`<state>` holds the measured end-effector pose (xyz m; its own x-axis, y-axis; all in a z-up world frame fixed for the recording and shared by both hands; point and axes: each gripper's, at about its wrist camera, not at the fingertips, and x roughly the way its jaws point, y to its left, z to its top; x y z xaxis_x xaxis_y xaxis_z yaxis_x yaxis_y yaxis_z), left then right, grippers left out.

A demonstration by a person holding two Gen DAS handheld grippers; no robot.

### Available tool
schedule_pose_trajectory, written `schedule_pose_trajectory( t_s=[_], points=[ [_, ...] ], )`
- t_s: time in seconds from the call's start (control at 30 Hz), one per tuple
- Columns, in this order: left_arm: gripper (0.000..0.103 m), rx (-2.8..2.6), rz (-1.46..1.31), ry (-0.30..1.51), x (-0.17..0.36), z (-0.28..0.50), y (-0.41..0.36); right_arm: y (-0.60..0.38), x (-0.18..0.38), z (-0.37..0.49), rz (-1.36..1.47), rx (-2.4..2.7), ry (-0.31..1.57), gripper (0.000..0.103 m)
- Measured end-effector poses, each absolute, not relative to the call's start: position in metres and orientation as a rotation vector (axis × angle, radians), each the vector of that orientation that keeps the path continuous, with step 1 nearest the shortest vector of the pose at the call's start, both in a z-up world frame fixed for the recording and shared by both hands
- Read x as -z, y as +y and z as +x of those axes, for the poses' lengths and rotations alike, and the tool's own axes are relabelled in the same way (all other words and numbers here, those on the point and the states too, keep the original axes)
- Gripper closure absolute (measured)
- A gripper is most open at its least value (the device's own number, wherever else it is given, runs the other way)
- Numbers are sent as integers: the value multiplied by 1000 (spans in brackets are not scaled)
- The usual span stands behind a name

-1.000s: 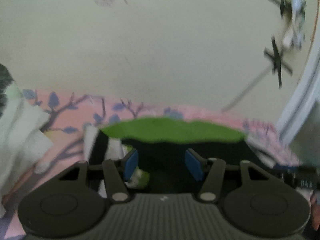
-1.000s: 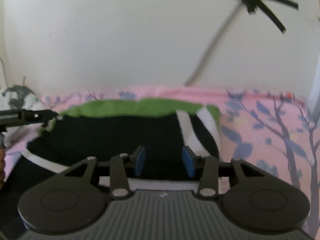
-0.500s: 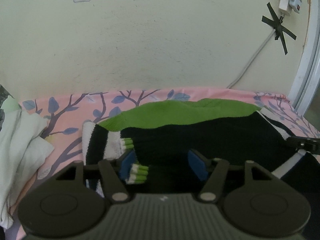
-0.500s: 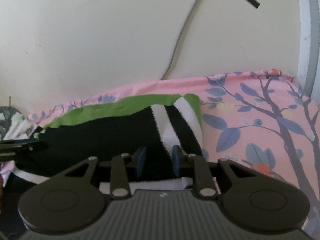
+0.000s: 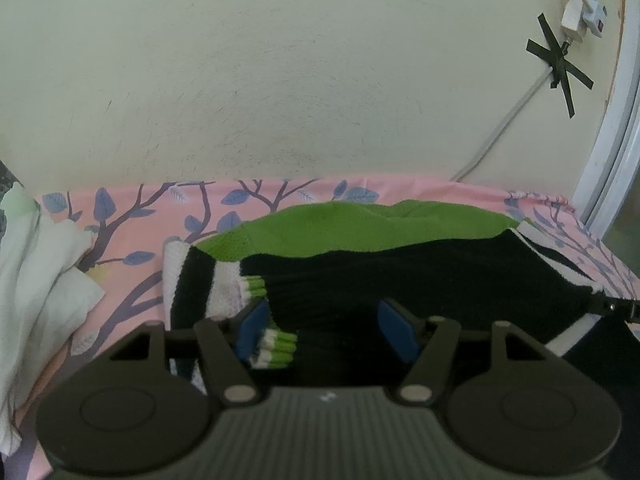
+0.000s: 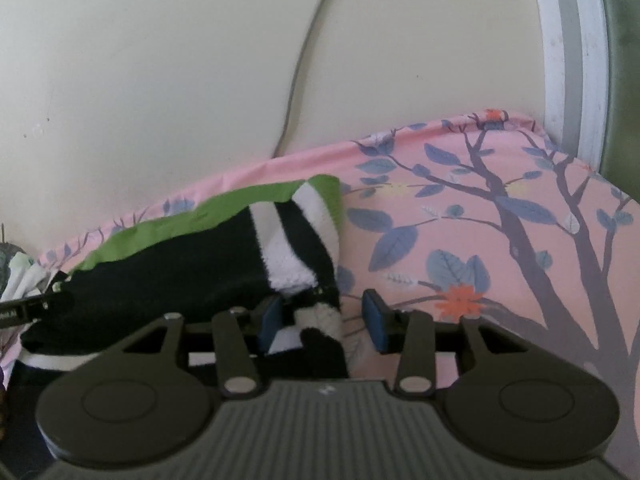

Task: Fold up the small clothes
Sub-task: 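Press the folded sweater flat with both open grippers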

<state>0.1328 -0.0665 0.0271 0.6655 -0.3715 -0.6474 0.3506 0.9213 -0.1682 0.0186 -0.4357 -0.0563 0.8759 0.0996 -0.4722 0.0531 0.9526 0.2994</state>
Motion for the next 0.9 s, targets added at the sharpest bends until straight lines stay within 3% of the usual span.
schedule_pose_trajectory(
  t_s=[0.07, 0.2, 0.3, 0.47, 0.6, 0.67, 0.9],
  points=[
    [40, 407, -30, 738, -27, 133, -67, -437, 57, 19, 317, -22, 501, 69],
    [40, 395, -32, 741, -27, 133, -67, -437, 57, 22, 335, 63, 502, 90],
    [40, 390, -34, 742, -27, 133, -67, -438, 55, 22, 347, 96, 500, 90],
    [40, 389, -39, 744, -28, 133, -67, -438, 56, 18, 342, 80, 494, 84],
    [37, 396, -80, 746, -29, 133, -61, -437, 57, 0, 361, 64, 469, 58],
    [28, 379, -104, 723, -32, 131, -57, -433, 56, -9, 344, 73, 456, 57],
    [28, 409, -163, 669, -45, 125, -51, -412, 43, -29, 244, 21, 391, 60]
  ],
)
